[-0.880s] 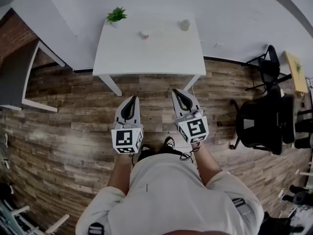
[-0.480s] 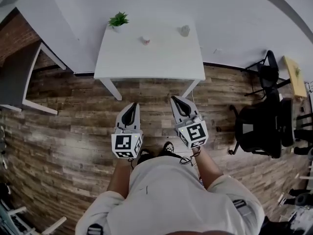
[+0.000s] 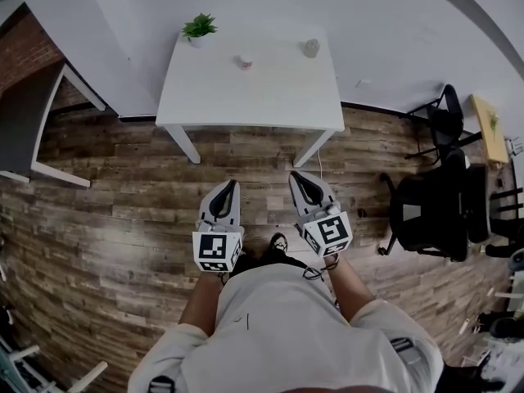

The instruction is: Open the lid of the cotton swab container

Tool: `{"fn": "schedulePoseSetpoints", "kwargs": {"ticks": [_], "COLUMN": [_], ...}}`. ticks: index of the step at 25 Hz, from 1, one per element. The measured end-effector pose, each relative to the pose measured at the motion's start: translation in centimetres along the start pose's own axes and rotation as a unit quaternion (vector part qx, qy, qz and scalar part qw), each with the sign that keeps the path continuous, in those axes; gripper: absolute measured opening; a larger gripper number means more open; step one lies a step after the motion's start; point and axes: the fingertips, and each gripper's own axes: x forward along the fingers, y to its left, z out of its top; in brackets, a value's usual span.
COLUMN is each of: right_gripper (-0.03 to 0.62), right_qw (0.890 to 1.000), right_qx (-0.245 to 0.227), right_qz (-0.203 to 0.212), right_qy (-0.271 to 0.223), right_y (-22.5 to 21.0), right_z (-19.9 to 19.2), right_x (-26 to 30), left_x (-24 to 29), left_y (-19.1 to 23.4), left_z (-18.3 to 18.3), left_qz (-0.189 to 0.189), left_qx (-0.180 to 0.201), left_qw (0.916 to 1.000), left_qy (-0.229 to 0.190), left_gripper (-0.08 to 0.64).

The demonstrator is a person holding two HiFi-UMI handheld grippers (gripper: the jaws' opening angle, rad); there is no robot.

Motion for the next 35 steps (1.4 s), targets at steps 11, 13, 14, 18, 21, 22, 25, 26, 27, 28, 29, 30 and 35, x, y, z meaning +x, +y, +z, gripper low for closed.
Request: {"fn": "schedulePoseSetpoints", "kwargs": {"ticks": [11,13,14,18,21,22,25,26,27,28,29,30,35], "right_gripper": [-0.002,-0.002,-0.002,-0.002,0.0,0.008,0.05,0.064,0.072,0.072,0.072,0.074,0.074], "right_qw": [1.0,1.0,1.0,1.0,1.0,1.0,0.999,0.999,0.999,0.999,0.999,0.999,0.999], "right_qx": [0.007,0.008,0.008,0.004,0.0,-0.002,-0.007,-0.008,-0.007,-0.005,-0.004,-0.002,0.011], "right_qz": [-0.008,-0.016,-0.017,-0.01,0.007,0.012,0.028,0.031,0.034,0.036,0.037,0.039,0.046], "right_qy": [0.015,0.018,0.019,0.022,0.024,0.025,0.028,0.028,0.026,0.024,0.022,0.019,0.011], "right_y": [3.4,3.2,2.9,1.3,0.0,-0.5,-2.9,-4.0,-5.2,-6.4,-7.5,-8.5,-13.3], "right_z": [-1.9,-1.9,-2.0,-2.4,-2.5,-2.6,-2.3,-2.0,-1.6,-1.3,-1.0,-0.7,-0.7], "right_x": [0.6,0.9,1.0,2.3,4.5,5.4,8.1,8.9,9.7,10.4,11.1,11.8,14.2], "left_x": [-2.1,-1.8,-1.6,0.3,2.8,3.8,7.1,8.3,9.5,10.6,11.6,12.7,17.7], "left_y": [0.9,1.5,1.6,2.2,2.6,2.9,4.2,4.6,4.9,5.2,5.5,5.8,6.0], "left_z": [-3.0,-3.2,-3.1,-3.3,-3.6,-3.6,-3.2,-2.8,-2.3,-1.8,-1.4,-1.0,-0.7], "left_qz": [-0.038,-0.035,-0.033,-0.03,-0.036,-0.036,-0.02,-0.013,-0.008,-0.004,0.001,0.005,0.023], "left_qx": [-0.025,-0.026,-0.024,-0.021,-0.024,-0.026,-0.037,-0.038,-0.036,-0.032,-0.028,-0.024,-0.025], "left_qw": [0.9985,0.9986,0.9987,0.9986,0.9976,0.9974,0.9972,0.9973,0.9974,0.9975,0.9975,0.9973,0.9954], "left_qy": [0.029,0.031,0.03,0.039,0.053,0.056,0.061,0.062,0.062,0.063,0.065,0.069,0.09], "left_gripper": [0.021,0.021,0.021,0.023,0.023,0.025,0.025,0.025,0.026,0.028,0.034,0.043,0.087]}}
